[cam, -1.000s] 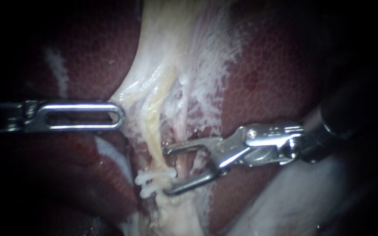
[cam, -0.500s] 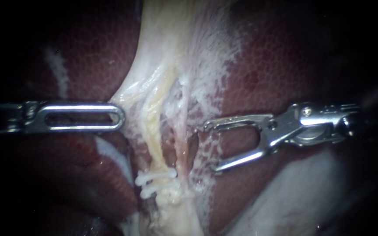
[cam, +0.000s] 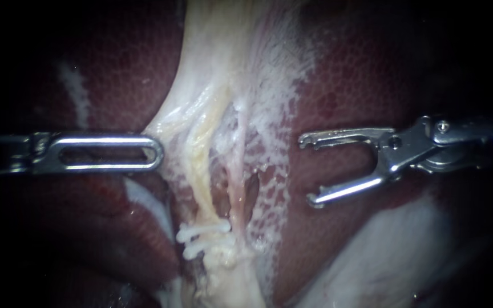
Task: Going back second clip left tube
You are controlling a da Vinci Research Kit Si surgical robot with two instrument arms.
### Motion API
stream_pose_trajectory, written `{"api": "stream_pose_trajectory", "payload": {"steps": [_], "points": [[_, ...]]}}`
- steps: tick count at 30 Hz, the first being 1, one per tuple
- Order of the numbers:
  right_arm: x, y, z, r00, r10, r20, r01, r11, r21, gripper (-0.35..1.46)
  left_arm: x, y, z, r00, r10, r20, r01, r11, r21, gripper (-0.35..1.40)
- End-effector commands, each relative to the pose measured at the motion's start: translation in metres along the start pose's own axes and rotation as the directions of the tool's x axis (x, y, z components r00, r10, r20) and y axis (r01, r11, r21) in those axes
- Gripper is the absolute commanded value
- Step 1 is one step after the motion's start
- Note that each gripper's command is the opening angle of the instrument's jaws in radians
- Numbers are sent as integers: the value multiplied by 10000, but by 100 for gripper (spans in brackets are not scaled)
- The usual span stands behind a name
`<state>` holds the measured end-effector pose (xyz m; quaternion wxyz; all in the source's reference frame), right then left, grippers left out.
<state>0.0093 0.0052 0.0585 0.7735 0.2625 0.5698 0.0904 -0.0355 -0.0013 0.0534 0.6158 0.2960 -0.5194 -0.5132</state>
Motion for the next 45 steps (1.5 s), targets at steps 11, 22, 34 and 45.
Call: {"api": "stream_pose_trajectory", "payload": {"steps": [11,22,34,45], "points": [[0,-1,0,10000,10,0,-10,10000,12,60,10,3,12,10000,63,39,-63,10000,-43,-35],[1,-3,0,10000,9,-1,-9,10000,14,60,43,11,55,9994,270,-237,-267,9995,138,-35],[1,-4,0,10000,10,-1,-10,10000,14,60,43,14,71,9994,227,-280,-222,9996,152,-35],[1,-5,0,10000,8,-1,-8,10000,18,60,43,14,73,9994,228,-277,-224,9996,148,-35]]}}
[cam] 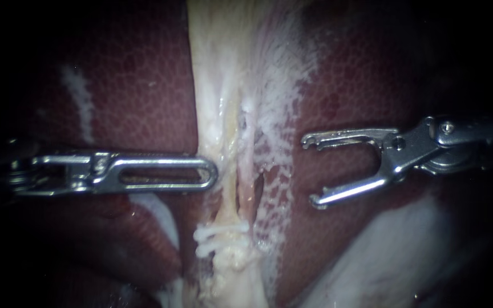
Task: Going back second clip left tube
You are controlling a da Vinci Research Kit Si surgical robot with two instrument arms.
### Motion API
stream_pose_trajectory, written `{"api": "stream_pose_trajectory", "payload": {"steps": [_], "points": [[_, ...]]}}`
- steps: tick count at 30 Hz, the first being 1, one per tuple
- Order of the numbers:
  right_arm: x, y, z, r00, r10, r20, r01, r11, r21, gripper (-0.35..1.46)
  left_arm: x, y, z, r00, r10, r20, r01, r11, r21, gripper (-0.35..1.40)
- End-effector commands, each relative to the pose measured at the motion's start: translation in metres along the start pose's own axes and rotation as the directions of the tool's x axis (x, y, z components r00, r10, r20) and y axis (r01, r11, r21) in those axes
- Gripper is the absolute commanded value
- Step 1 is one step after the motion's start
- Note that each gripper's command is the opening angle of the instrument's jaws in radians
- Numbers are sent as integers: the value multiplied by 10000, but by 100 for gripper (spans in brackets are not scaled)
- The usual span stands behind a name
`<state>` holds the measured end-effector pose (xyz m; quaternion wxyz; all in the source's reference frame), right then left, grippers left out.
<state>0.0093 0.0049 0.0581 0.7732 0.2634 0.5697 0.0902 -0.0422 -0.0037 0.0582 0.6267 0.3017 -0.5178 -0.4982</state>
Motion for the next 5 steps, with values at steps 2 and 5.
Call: {"api": "stream_pose_trajectory", "payload": {"steps": [2,5], "points": [[0,0,-1,10000,-1,-2,1,10000,2,60,0,0,0,10000,0,2,0,10000,0,-35],[0,0,-1,10000,-1,-2,1,10000,2,60,0,0,0,10000,0,1,0,10000,2,-35]]}}
